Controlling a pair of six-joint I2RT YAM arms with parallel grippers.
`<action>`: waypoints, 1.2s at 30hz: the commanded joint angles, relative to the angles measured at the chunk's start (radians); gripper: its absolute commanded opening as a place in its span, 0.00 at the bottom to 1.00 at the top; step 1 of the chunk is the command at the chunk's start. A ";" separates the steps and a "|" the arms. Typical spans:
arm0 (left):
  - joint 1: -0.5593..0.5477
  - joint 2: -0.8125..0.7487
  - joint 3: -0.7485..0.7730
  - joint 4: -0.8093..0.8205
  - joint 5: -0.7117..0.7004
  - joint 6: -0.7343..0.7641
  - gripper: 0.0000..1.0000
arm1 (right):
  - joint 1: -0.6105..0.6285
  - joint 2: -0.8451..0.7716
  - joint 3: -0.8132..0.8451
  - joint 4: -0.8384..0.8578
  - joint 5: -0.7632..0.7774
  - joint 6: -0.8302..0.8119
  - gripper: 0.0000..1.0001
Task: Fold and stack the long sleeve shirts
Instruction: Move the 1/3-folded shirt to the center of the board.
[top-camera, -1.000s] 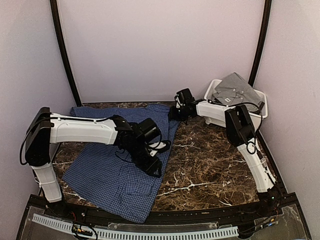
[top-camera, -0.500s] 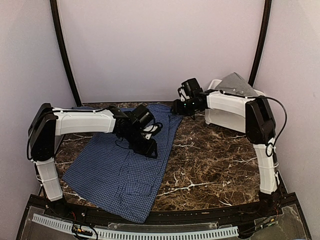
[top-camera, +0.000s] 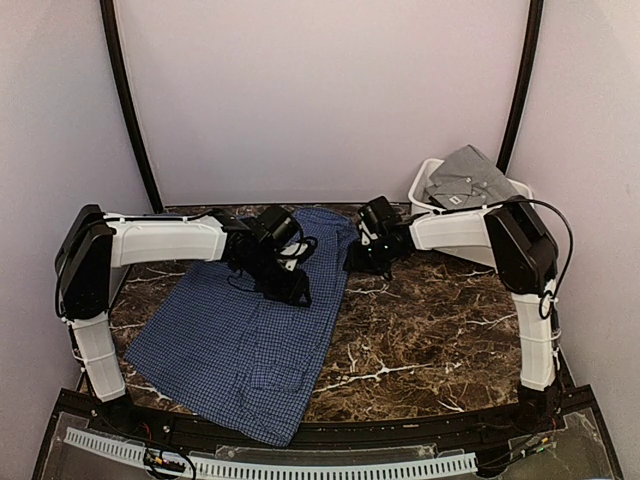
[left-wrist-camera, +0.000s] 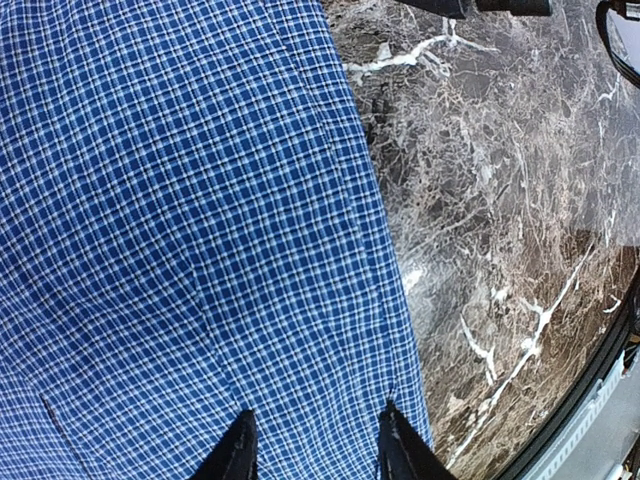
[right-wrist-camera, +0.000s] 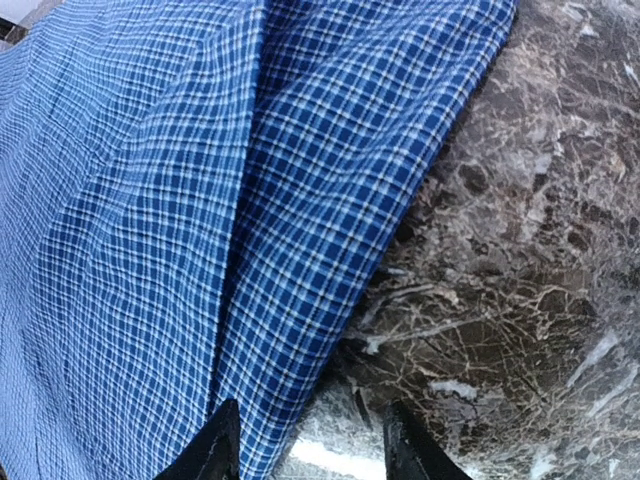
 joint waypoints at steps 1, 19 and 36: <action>0.014 -0.034 -0.018 0.013 -0.009 -0.003 0.40 | 0.001 0.023 -0.017 0.102 -0.019 0.047 0.45; 0.024 -0.075 -0.130 0.066 0.121 -0.008 0.38 | -0.097 0.142 0.143 0.004 0.054 -0.034 0.00; 0.149 -0.095 -0.071 0.060 -0.133 -0.145 0.37 | -0.093 0.083 0.251 -0.141 0.134 -0.137 0.40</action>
